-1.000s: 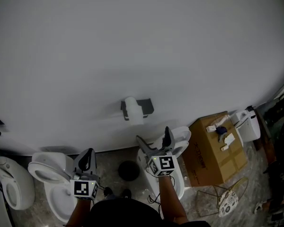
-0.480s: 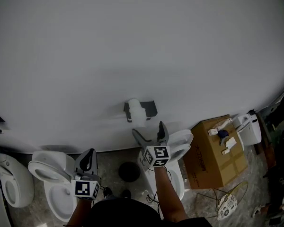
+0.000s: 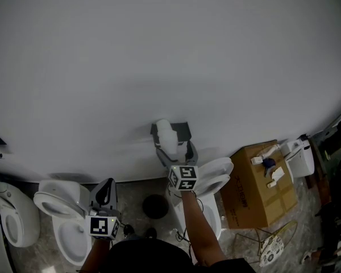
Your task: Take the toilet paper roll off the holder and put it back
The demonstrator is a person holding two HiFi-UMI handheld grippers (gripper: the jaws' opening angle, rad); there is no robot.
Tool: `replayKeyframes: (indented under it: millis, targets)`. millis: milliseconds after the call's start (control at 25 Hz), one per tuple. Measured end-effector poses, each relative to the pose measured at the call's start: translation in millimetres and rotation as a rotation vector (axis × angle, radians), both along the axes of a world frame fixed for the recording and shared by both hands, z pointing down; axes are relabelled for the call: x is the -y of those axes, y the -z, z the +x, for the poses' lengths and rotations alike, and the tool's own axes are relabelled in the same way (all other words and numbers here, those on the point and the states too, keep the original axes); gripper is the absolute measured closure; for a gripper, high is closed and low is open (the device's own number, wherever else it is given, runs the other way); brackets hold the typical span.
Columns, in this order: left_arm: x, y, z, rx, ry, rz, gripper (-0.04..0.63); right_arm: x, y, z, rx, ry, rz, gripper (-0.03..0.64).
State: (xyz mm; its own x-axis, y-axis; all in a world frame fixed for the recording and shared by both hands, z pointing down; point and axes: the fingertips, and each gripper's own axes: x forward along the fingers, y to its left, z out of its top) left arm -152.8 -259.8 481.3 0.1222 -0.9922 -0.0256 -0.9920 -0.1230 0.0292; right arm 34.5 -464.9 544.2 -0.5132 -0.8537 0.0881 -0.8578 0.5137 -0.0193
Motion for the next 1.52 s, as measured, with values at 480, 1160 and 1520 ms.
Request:
replayKeyframes:
  millis: [480,1160,1520]
  targets:
    - [2,-6,-1,0.005,0.005,-0.015,0.592,24,-7,-12,-0.04,-0.001,-0.024,0.04]
    - [6,-8,-8,0.0,0.013,-0.02,0.592,33,-16,-27,-0.106,-0.001,-0.061,0.223]
    - [6,-7,-8,0.001,0.016,-0.023,0.592,34,-19,-27,-0.129,-0.001,-0.062,0.369]
